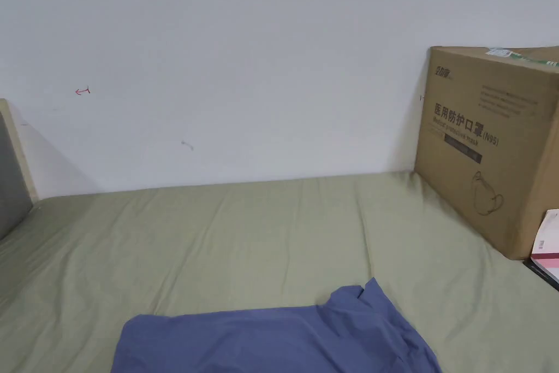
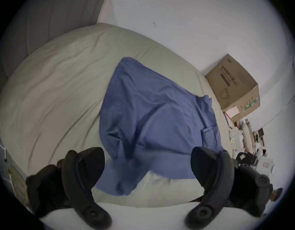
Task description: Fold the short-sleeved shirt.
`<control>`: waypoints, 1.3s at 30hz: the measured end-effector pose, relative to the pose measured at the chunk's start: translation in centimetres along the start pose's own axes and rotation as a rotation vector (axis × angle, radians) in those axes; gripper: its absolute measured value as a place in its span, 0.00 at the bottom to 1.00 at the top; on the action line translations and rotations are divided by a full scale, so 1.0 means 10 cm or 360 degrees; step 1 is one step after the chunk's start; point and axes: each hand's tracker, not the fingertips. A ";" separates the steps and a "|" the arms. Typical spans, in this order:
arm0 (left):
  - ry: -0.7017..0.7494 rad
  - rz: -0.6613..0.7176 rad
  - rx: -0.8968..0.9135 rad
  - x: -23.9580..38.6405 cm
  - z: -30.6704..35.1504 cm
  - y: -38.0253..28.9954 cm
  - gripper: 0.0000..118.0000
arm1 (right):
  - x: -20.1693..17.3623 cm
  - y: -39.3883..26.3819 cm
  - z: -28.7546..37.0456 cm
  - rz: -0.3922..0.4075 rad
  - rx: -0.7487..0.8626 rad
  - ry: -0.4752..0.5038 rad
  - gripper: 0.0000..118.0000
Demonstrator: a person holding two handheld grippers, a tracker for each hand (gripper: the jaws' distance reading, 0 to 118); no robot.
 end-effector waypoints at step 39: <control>0.0411 -0.0437 -0.0292 -0.18 -2.48 2.88 0.91 | -0.84 1.48 -0.60 -0.0028 0.0696 0.0399 0.00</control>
